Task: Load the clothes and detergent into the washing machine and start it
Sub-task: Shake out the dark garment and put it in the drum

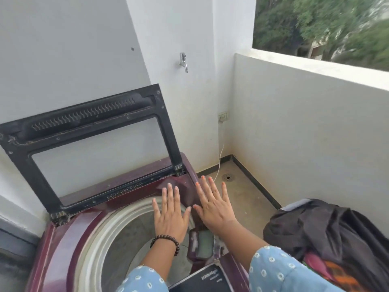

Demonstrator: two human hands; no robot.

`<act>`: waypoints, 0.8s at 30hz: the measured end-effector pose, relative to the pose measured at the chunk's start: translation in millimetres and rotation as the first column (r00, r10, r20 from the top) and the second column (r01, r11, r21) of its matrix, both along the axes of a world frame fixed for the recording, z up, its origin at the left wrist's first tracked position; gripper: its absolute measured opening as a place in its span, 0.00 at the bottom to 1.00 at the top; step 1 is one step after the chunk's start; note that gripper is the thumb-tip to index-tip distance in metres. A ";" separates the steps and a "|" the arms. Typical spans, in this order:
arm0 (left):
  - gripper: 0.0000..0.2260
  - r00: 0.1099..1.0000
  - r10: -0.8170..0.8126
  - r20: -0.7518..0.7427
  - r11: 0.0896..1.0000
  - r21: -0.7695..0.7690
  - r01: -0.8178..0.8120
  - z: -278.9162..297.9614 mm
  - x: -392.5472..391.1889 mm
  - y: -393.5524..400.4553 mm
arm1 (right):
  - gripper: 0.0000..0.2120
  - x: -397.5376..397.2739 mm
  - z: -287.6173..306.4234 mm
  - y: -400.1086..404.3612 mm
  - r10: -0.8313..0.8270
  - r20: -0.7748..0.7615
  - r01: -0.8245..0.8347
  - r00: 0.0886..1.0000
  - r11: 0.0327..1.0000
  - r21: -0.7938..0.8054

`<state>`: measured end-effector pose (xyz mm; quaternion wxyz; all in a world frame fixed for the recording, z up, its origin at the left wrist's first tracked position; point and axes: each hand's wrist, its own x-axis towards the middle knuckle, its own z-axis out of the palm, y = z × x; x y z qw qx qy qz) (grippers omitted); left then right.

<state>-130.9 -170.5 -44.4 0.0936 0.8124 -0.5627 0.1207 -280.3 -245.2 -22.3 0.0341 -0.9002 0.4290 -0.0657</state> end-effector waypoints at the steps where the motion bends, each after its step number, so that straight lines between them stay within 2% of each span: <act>1: 0.31 1.000 -0.012 0.007 1.000 -0.002 0.012 4.8 -11.1 -8.9 | 0.30 -11.7 1.0 -8.3 -0.002 0.016 0.002 1.000 1.000 -0.010; 4: 0.32 0.998 -0.046 0.033 0.999 -0.007 0.046 14.4 -41.5 -33.9 | 0.29 -43.7 8.3 -27.1 -0.035 0.050 0.034 0.998 0.999 0.014; 9: 0.32 0.992 -0.110 0.067 0.994 0.025 0.109 13.4 -93.6 -72.5 | 0.31 -101.2 2.9 -57.6 -0.115 0.022 0.115 0.993 0.993 -0.004; 12: 0.33 0.984 -0.166 0.072 0.986 0.038 0.163 10.9 -126.6 -94.3 | 0.31 -138.5 -1.1 -70.6 -0.202 0.029 0.199 0.979 0.976 0.086; 18: 0.31 0.955 -0.291 0.060 0.954 0.090 0.285 -9.6 -189.3 -124.7 | 0.30 -207.1 -30.0 -87.9 -0.306 0.030 0.299 0.951 0.943 0.145; 24: 0.32 0.906 -0.422 -0.030 0.877 0.240 0.416 -36.1 -261.8 -143.7 | 0.30 -277.7 -71.8 -90.5 -0.445 -0.032 0.442 0.895 0.872 0.209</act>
